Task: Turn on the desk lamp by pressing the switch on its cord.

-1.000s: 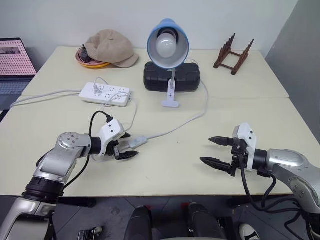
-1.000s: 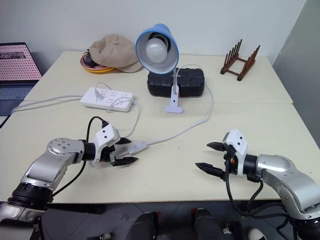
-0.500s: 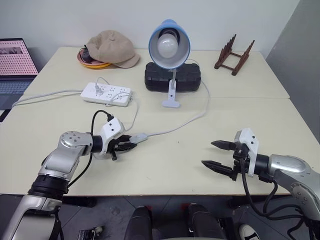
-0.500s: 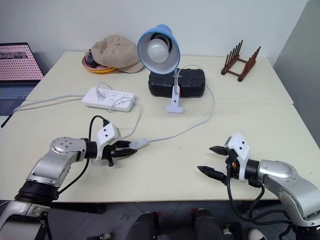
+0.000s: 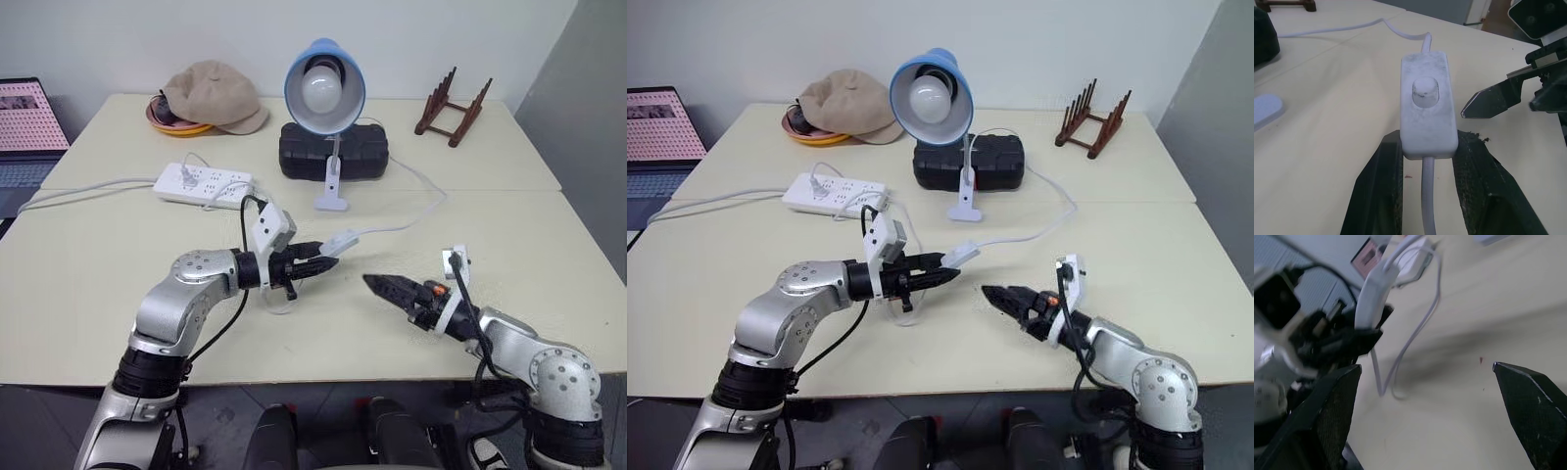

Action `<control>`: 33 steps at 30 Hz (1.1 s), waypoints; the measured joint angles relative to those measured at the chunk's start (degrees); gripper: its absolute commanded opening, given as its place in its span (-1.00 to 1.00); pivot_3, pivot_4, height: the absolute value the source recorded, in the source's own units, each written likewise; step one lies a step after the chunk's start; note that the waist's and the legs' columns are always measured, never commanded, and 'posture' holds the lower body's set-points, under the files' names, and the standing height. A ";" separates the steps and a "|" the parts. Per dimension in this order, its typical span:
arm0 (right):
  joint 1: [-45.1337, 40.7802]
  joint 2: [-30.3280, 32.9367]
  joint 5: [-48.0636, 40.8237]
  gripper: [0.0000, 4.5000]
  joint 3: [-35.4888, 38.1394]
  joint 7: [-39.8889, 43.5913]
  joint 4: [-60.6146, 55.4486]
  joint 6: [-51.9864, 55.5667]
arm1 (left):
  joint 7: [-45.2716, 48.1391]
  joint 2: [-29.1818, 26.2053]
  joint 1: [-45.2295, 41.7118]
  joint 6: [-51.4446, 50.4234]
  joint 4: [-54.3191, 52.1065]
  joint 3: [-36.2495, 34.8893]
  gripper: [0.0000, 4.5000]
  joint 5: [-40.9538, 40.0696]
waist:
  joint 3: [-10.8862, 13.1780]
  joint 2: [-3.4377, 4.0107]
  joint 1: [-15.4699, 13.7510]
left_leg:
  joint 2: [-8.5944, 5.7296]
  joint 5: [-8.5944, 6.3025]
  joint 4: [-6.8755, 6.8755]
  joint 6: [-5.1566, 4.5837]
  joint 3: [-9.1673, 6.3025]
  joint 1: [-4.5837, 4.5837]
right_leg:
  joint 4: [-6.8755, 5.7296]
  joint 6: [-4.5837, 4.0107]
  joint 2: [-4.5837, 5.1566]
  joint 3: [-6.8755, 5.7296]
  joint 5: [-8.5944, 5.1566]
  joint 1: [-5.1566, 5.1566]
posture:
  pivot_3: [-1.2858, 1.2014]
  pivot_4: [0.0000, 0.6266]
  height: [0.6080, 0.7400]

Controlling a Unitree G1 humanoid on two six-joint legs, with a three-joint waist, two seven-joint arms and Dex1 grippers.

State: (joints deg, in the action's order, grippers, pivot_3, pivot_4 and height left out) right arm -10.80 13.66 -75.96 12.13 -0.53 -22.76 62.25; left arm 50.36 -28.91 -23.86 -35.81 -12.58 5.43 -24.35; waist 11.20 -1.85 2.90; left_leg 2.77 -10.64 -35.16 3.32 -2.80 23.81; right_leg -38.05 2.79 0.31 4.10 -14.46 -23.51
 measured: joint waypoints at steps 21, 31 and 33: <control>-10.74 1.18 -22.16 1.00 -9.87 -23.60 6.66 -5.63 | -2.29 0.55 1.50 2.49 -2.81 3.45 -0.52 1.98 | 0.00 0.00 0.30 | 0.00 0.00 0.04 -0.02 -0.03 0.09 | 0.09 -0.11 -0.01 -0.01 -0.07 -0.02 | 0.03 -0.52 1.00; -10.97 1.81 -22.52 0.08 -11.57 -24.35 7.49 -6.92 | -2.64 0.49 1.99 2.39 -3.67 3.54 -0.52 1.97 | 0.00 0.00 0.31 | 0.00 0.00 0.04 -0.02 -0.04 0.09 | 0.10 -0.14 -0.02 -0.01 -0.09 -0.02 | 0.03 -0.52 1.00; -10.97 2.06 -22.36 -0.11 -11.73 -24.31 7.49 -6.92 | -2.77 0.49 1.99 2.38 -3.67 3.54 -0.52 1.97 | 0.00 0.00 0.31 | 0.00 0.00 0.04 -0.02 -0.04 0.09 | 0.10 -0.14 -0.01 -0.01 -0.10 -0.02 | 0.03 -0.52 1.00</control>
State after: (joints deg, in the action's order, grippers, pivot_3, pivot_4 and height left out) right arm -21.77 15.72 -98.33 0.40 -24.84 -15.28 55.32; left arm 47.59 -28.41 -21.87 -33.43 -16.26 8.97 -22.39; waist 11.19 -1.85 3.21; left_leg 2.77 -10.64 -35.11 3.30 -2.84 23.91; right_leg -37.95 2.65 0.30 4.09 -14.56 -23.54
